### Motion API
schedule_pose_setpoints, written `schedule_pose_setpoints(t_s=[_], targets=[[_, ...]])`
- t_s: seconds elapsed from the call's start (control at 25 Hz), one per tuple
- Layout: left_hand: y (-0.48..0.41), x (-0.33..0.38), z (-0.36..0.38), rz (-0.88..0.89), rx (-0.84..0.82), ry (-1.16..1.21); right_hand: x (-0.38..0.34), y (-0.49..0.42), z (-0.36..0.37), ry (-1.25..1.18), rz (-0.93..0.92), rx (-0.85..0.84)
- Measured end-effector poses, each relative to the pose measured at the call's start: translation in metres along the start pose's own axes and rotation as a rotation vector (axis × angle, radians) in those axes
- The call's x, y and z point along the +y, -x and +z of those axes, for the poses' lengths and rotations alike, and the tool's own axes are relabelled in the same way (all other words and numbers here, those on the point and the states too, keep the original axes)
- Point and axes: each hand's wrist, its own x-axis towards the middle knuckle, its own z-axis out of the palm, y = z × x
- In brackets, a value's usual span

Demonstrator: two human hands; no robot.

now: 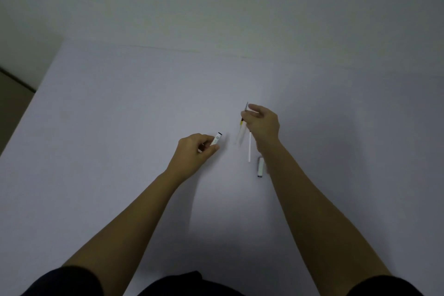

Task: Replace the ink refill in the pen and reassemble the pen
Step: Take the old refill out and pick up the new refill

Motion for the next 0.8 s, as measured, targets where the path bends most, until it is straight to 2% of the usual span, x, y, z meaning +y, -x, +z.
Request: schedule_pose_setpoints(t_s=[0.12,0.2,0.48,0.8], targets=[[0.007,0.013,0.006,0.051,-0.02,-0.048,-0.011,0.014,-0.02,-0.22,-0.014,0.005],[0.012,0.023,0.008,0.079,-0.022,-0.059,-0.017,0.025,-0.028,-0.275,-0.035,0.004],[0.033,0.053,0.004,0.165,0.01,-0.059,-0.03,0.057,-0.049,-0.328,-0.139,0.001],[0.048,0.067,-0.002,0.175,0.07,-0.031,-0.031,0.082,-0.06,-0.365,-0.15,-0.055]])
